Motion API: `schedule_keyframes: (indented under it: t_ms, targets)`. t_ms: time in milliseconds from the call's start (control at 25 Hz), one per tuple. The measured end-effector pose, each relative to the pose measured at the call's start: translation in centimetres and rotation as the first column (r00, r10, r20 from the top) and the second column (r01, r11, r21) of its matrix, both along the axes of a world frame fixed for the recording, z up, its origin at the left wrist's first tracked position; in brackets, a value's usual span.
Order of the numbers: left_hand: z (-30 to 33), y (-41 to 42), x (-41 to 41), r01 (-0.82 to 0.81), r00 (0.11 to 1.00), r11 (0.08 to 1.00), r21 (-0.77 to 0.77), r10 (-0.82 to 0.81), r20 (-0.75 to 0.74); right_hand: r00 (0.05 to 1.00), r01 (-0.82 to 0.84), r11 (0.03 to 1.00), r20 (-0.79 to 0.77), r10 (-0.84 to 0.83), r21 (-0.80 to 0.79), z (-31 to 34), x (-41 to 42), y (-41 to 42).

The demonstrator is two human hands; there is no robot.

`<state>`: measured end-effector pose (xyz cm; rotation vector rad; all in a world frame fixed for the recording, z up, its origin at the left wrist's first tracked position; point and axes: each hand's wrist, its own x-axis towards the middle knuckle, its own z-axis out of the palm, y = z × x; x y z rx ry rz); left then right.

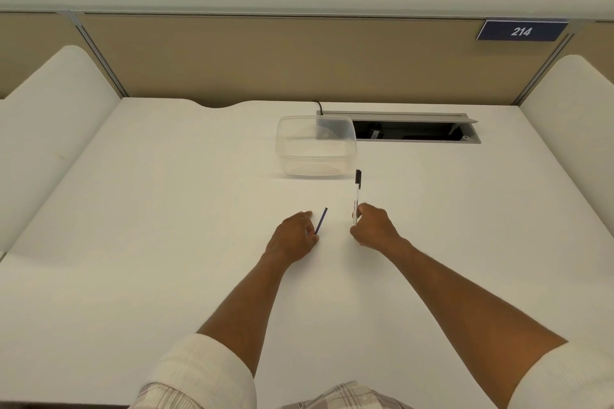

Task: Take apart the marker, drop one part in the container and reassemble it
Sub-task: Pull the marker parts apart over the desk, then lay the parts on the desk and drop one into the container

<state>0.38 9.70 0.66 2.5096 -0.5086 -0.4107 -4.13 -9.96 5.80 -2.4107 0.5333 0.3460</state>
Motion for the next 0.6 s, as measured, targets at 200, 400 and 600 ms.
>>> schedule_keyframes:
  t_ms: [200,400,600]
  targets:
    - [-0.1,0.0,0.2,-0.004,1.0,1.0,-0.013,0.004,-0.001,0.997,-0.059,0.992,-0.059,0.053,-0.115,-1.6,-0.7,1.2]
    - [-0.5,0.2,0.2,-0.014,1.0,0.999,-0.033,0.014,-0.005,0.998,-0.029,0.991,-0.053,0.022,-0.133,-2.0,-0.4,1.9]
    - [-0.4,0.2,0.3,-0.029,1.0,0.998,-0.053,0.029,-0.013,0.998,0.003,0.988,-0.069,-0.014,-0.155,-2.4,0.0,2.4]
